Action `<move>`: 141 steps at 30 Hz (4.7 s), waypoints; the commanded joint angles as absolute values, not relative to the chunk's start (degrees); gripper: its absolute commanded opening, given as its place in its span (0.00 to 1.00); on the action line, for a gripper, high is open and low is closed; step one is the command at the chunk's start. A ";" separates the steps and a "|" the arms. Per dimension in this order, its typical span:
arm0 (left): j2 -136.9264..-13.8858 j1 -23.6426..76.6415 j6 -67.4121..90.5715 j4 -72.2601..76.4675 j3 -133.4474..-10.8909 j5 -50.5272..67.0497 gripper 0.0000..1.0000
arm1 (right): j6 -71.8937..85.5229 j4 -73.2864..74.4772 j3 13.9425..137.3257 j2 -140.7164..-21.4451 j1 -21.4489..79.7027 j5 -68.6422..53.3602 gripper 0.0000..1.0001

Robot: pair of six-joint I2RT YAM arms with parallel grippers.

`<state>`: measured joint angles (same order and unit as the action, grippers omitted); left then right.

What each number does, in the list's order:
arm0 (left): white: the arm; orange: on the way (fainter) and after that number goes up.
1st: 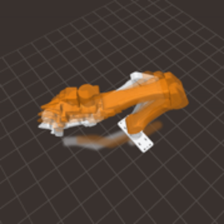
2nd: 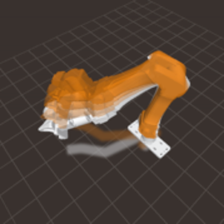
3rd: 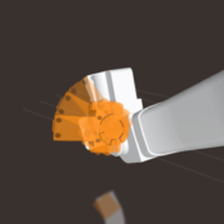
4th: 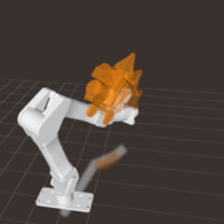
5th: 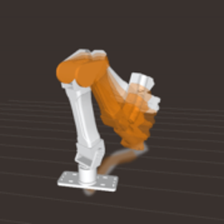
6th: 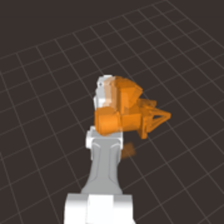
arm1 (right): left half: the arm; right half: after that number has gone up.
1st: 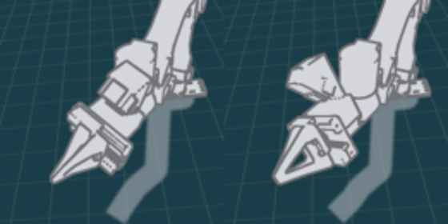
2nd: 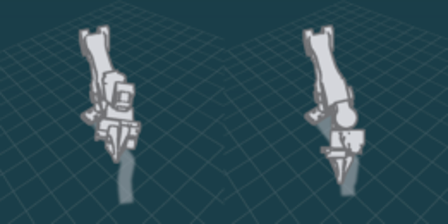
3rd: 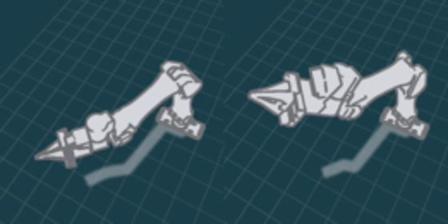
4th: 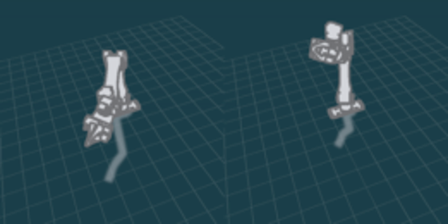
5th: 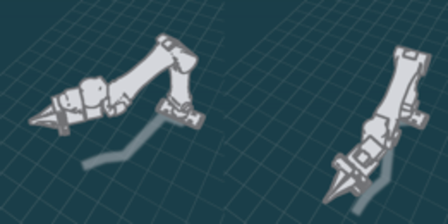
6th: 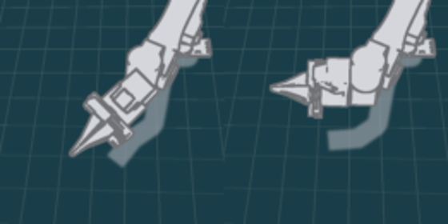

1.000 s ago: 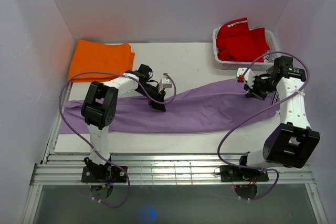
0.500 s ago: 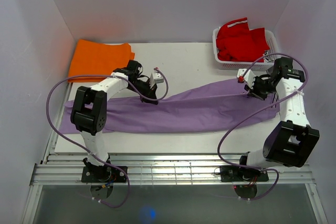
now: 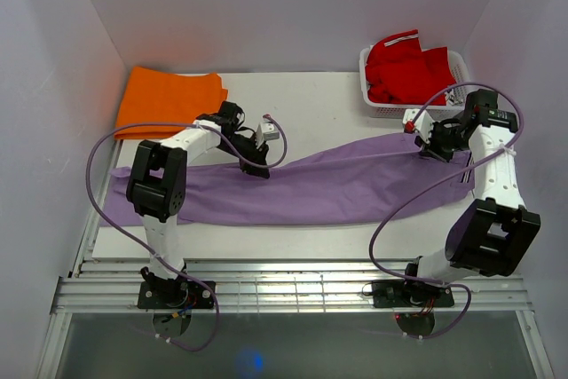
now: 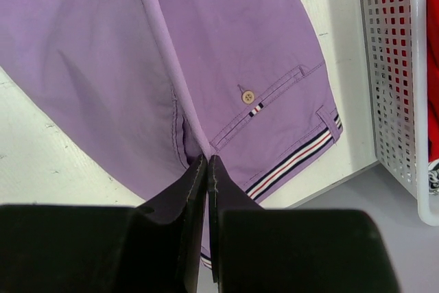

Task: Fold and stack the trousers
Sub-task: Fold the trousers

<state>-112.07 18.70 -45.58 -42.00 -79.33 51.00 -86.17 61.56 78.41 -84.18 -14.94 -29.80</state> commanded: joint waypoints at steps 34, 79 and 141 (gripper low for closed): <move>-120.14 12.66 -34.54 -35.96 -85.87 40.09 0.00 | -74.36 34.56 86.40 -110.47 -8.53 -22.25 0.08; -114.26 10.02 -63.87 -50.76 -78.65 37.69 0.20 | -64.24 74.97 82.54 -108.30 -25.14 -27.95 0.13; -149.59 38.06 34.01 -13.96 -125.77 37.02 0.98 | -60.11 47.46 81.56 -109.69 -18.37 -26.98 0.69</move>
